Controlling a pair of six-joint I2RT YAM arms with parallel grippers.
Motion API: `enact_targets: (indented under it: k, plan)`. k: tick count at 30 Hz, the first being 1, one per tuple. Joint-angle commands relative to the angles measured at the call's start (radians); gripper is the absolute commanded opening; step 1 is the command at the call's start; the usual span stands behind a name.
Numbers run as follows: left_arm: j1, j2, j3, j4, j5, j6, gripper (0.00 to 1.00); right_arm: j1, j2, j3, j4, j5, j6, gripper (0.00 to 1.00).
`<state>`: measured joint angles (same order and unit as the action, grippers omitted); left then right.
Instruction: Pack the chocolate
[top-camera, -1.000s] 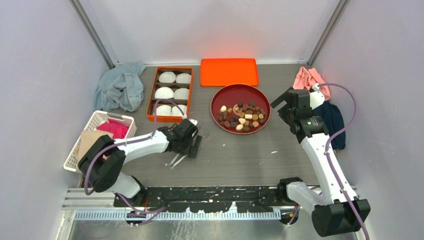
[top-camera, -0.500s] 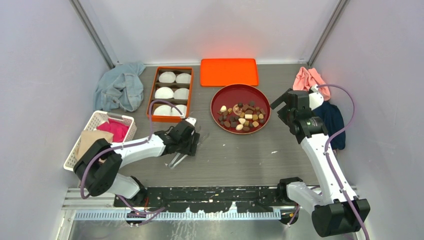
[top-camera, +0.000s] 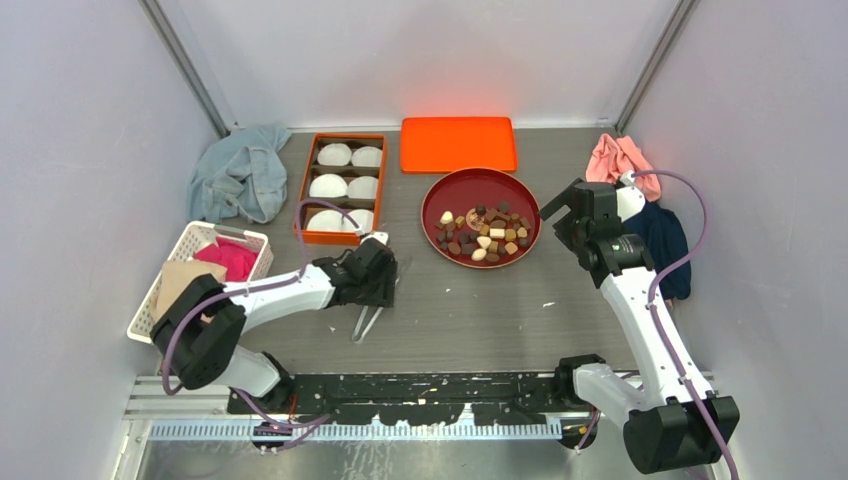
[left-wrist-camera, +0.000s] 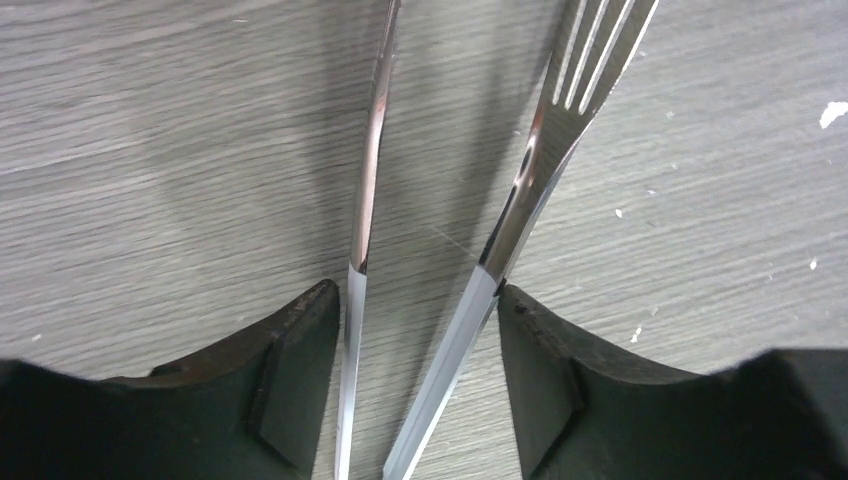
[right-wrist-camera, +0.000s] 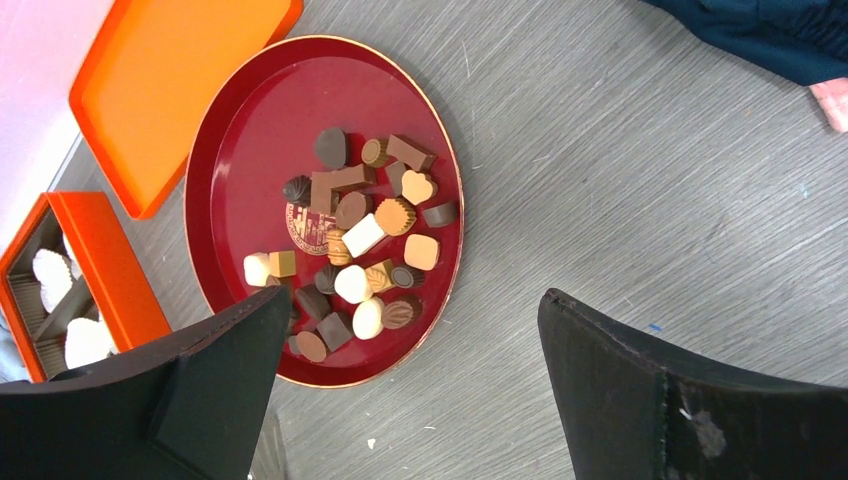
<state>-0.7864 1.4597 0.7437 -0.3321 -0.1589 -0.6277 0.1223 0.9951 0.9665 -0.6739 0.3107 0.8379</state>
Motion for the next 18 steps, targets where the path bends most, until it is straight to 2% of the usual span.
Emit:
enact_targets:
  k: [1,2,4,8,10,15,18]
  plan:
    - [-0.002,-0.082,-0.001,-0.045,-0.157,-0.010,0.69,0.000,-0.004,0.009,0.041,-0.007,0.007,1.00]
    - [-0.003,-0.079,0.001,-0.051,-0.145,0.010,0.77,0.000,-0.004,0.008,0.040,-0.008,0.005,1.00]
    - [-0.002,-0.063,0.006,-0.063,-0.104,0.039,0.86,0.000,-0.002,0.008,0.039,-0.012,0.004,1.00]
    - [-0.004,-0.040,-0.005,-0.074,-0.027,0.081,0.92,0.000,-0.011,0.007,0.038,-0.023,0.003,1.00]
    - [-0.004,-0.034,-0.011,-0.077,0.000,0.090,0.89,0.000,-0.023,0.002,0.033,-0.020,0.003,1.00]
    - [-0.004,-0.025,-0.055,-0.049,-0.022,0.067,0.69,0.000,-0.040,-0.008,0.021,-0.010,0.006,1.00]
    - [-0.005,-0.014,-0.078,-0.008,-0.023,0.054,0.67,0.000,-0.055,-0.011,0.015,-0.003,0.008,1.00]
